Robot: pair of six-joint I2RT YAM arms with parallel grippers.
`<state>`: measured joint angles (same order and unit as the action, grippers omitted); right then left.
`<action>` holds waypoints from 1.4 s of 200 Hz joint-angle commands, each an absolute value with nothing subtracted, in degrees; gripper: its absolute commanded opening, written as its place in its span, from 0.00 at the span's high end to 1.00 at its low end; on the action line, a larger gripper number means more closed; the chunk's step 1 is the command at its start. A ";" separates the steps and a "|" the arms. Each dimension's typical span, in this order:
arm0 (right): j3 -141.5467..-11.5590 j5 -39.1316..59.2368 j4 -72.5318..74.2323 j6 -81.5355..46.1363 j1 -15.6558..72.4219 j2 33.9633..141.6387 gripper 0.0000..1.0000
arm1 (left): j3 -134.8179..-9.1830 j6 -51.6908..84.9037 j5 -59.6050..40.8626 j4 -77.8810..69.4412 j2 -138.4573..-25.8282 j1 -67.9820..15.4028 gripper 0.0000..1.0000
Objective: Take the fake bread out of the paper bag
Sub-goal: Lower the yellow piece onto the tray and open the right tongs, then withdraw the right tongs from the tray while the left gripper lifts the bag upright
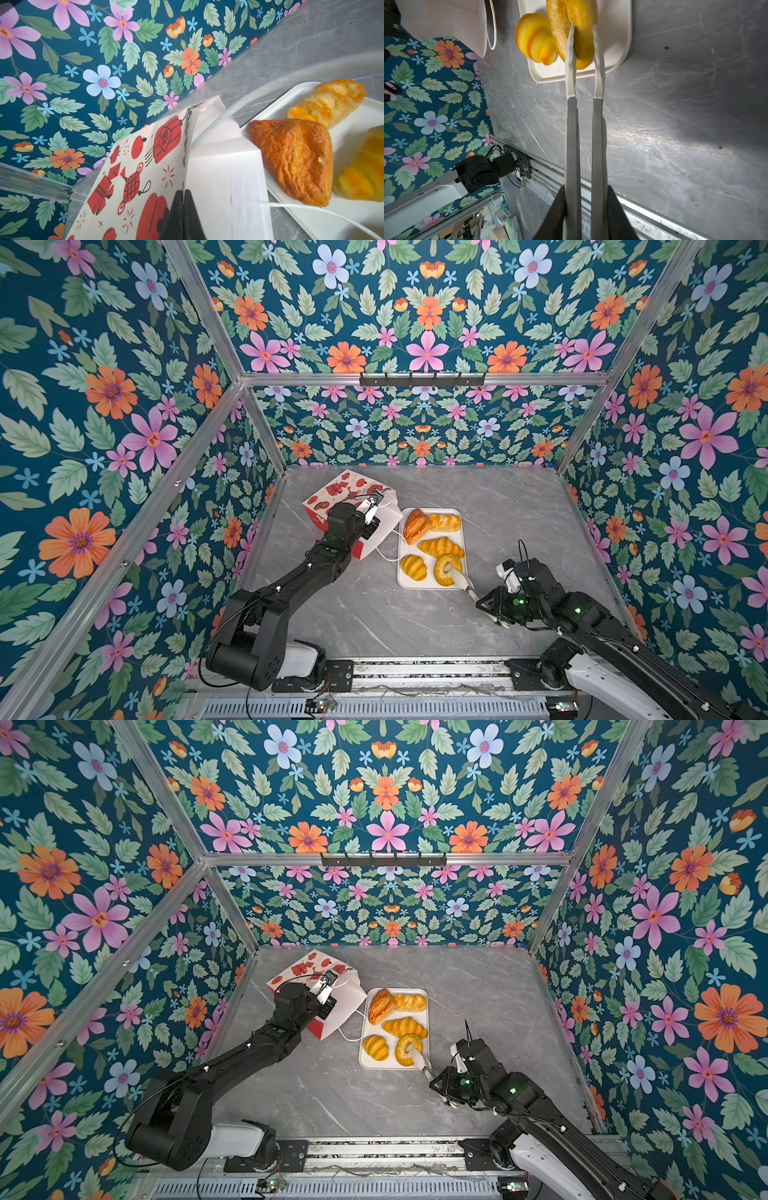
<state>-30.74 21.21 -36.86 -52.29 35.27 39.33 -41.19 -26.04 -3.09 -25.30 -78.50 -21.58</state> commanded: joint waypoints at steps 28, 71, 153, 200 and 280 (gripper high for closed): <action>-31.47 17.48 -39.56 -52.77 35.24 36.76 0.53 | -41.22 -25.98 -3.34 -27.68 -78.22 -21.46 1.00; -31.62 16.34 -40.64 -53.16 35.19 34.57 0.49 | -41.35 -25.93 -3.43 -27.69 -78.11 -21.43 1.00; -41.63 -1.25 -51.49 -43.83 35.27 35.42 0.63 | -40.93 -24.36 -1.90 -29.09 -74.28 -21.44 1.00; -46.45 -18.85 -48.25 -32.32 33.79 49.71 0.65 | -43.36 -21.44 -0.09 -27.55 -70.81 -21.41 1.00; -50.59 -14.14 -32.89 -22.69 16.96 73.12 0.62 | -50.78 -11.25 0.65 -20.44 -69.61 -21.45 1.00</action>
<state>-47.94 -12.84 -37.85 -26.55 17.65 68.29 -48.88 -16.14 -0.03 -22.79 -69.63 -21.43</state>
